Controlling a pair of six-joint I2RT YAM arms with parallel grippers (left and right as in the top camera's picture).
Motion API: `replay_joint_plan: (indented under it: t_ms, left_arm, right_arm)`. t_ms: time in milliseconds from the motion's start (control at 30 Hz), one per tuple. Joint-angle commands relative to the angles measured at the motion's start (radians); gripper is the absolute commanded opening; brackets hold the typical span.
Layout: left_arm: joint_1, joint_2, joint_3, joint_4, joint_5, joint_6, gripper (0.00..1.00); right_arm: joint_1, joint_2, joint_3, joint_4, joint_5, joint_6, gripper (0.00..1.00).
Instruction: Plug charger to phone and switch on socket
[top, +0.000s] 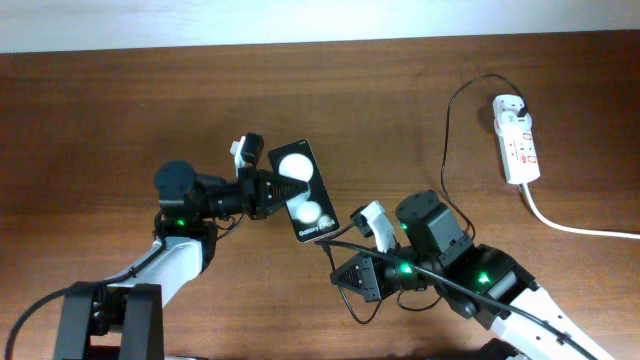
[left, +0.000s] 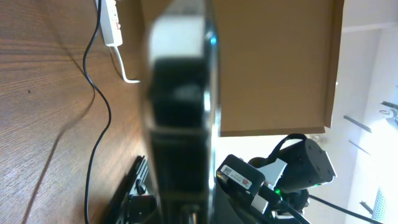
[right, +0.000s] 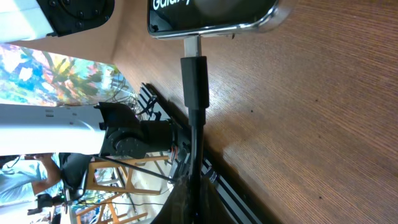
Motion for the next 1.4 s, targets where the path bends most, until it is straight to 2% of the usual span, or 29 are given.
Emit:
replay_joint_plan:
  t_ms: [0,833,1367]
  left_arm:
    - [0.002,-0.011,0.017,0.010,0.011,0.020,0.00]
    - [0.002,-0.011,0.017,0.010,0.008,0.043,0.00]
    - [0.002,-0.011,0.017,0.010,-0.014,0.012,0.00]
  right_arm:
    - [0.007,0.016,0.011,0.010,0.001,0.004,0.04]
    - [0.007,0.001,0.011,0.009,-0.006,0.004,0.04]
    - [0.007,0.002,0.011,0.012,-0.006,0.004,0.04]
